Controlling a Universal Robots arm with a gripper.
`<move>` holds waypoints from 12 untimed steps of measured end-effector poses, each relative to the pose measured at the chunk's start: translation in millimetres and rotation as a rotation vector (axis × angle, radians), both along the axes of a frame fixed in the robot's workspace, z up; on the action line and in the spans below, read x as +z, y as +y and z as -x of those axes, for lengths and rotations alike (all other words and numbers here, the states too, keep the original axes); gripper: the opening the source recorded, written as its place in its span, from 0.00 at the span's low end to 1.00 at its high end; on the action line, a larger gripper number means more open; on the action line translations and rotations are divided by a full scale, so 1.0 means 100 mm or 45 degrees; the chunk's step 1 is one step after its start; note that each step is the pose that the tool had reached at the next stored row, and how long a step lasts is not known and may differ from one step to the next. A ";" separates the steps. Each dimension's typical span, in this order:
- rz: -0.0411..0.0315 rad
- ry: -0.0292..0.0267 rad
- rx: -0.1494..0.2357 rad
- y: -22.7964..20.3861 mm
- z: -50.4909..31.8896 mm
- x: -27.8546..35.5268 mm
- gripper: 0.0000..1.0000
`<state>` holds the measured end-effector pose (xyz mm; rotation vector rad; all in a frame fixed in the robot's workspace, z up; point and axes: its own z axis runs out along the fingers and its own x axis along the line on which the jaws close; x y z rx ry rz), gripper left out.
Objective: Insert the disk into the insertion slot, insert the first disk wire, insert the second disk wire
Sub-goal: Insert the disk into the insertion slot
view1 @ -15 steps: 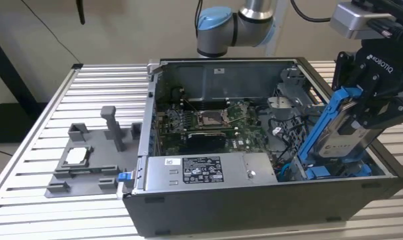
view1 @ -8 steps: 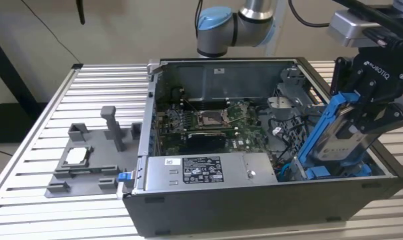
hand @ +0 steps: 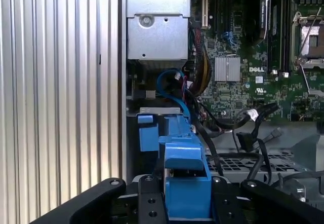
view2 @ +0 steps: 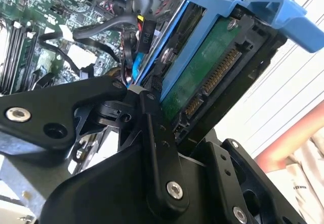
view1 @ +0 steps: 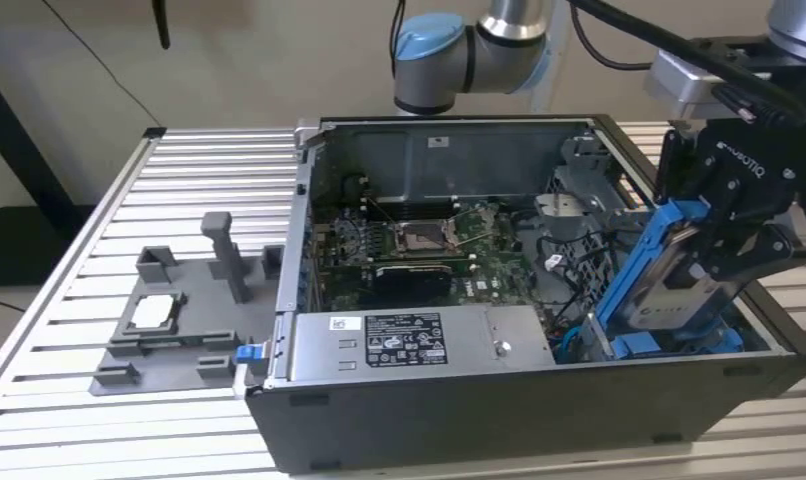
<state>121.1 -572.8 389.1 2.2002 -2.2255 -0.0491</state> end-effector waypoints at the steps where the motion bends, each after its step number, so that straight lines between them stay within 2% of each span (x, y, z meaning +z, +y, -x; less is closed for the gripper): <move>1: 0.0002 0.0000 0.000 0.000 0.000 -0.017 0.33; 12: 0.0001 0.0000 0.000 0.000 0.000 -0.218 0.33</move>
